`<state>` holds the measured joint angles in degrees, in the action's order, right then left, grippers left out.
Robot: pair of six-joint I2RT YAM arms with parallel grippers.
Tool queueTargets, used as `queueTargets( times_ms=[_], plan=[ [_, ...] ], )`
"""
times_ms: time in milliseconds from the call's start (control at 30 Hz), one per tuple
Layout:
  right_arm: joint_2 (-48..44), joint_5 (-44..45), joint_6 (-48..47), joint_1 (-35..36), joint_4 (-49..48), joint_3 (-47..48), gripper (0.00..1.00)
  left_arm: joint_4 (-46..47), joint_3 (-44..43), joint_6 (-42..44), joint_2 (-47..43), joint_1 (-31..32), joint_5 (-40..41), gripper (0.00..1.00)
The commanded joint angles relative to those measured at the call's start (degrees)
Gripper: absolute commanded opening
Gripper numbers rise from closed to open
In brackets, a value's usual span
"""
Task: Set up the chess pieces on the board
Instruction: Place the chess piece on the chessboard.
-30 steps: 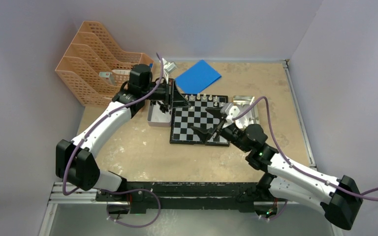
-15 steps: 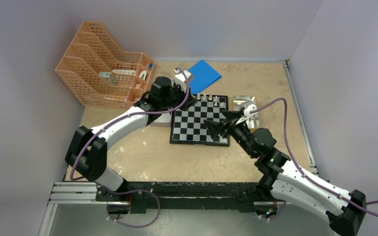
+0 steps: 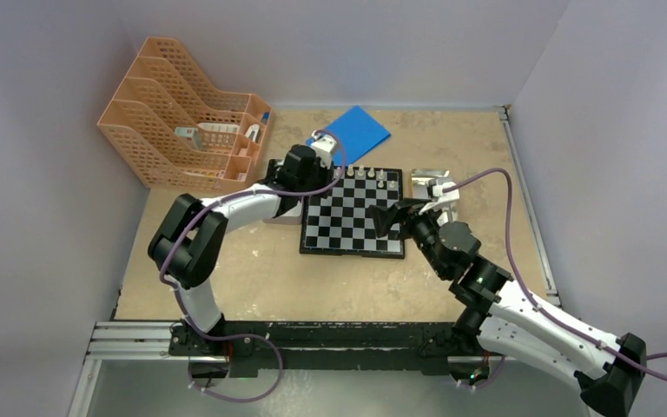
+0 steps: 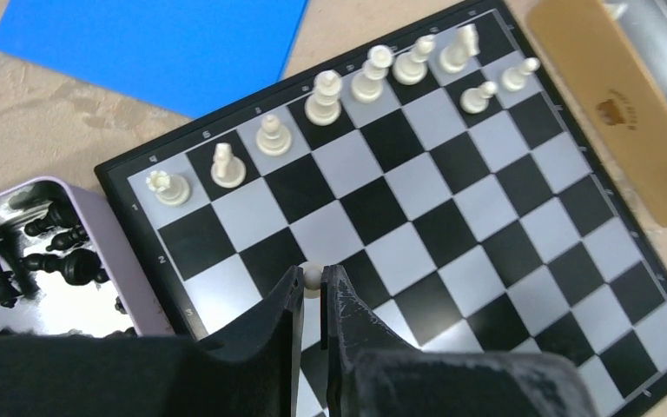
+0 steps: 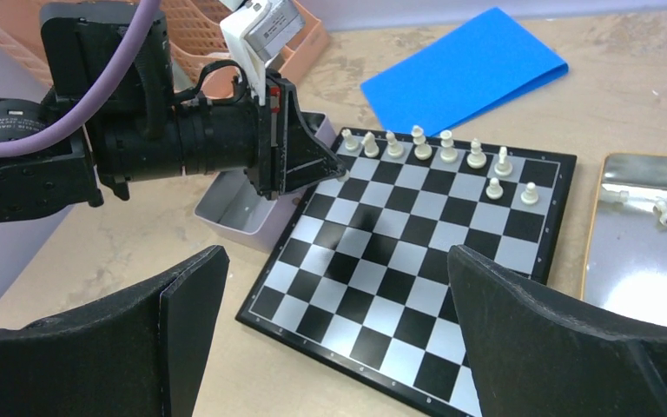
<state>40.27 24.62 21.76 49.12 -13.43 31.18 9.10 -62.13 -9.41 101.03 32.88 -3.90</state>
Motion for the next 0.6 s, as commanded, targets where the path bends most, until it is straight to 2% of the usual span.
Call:
queueTargets(
  times_ms=[0,567],
  plan=[
    [0.3,3.8,2.0,0.3,0.9,3.2,0.99,-1.1,-4.4,-1.5,2.3,-2.2,1.5,0.0],
    [0.2,1.9,2.0,0.3,1.3,3.7,0.99,-0.2,-4.5,-4.2,4.8,-4.7,1.4,0.0]
  ],
)
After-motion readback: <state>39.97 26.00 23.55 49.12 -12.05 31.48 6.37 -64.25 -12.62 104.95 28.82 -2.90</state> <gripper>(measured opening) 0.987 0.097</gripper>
